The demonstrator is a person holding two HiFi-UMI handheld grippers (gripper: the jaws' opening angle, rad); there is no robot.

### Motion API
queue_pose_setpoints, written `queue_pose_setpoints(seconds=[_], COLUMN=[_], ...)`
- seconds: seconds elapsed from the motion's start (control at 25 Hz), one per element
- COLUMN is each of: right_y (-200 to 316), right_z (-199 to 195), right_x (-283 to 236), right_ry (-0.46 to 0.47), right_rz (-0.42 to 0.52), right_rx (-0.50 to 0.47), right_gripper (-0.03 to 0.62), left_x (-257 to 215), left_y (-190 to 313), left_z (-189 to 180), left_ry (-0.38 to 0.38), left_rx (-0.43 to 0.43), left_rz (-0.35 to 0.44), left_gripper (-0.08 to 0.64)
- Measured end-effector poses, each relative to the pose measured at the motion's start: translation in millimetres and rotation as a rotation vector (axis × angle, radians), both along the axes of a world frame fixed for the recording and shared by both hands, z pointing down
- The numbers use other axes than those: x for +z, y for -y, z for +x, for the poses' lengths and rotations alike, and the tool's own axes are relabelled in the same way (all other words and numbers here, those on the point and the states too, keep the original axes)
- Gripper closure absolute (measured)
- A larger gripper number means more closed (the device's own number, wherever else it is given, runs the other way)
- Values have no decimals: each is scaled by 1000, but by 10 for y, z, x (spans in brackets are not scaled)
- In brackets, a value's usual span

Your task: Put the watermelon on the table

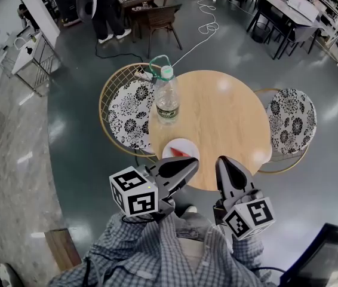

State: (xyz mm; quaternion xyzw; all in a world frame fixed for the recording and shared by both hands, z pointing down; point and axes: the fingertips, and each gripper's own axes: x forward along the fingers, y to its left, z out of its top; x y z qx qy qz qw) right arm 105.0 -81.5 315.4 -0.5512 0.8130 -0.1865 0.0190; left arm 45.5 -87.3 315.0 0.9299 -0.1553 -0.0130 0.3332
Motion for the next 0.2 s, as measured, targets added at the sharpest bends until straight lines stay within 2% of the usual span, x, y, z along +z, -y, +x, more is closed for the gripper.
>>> queue_pose_setpoints(seconds=[0.2], right_y=[-10], right_z=[-7], right_x=[12], right_ry=[4], right_rz=[-4], right_rx=[-8], right_gripper=[584], left_x=[3], left_y=[-27], left_z=[18], left_ry=[3], left_rx=[11], left_rz=[2], left_gripper=[552])
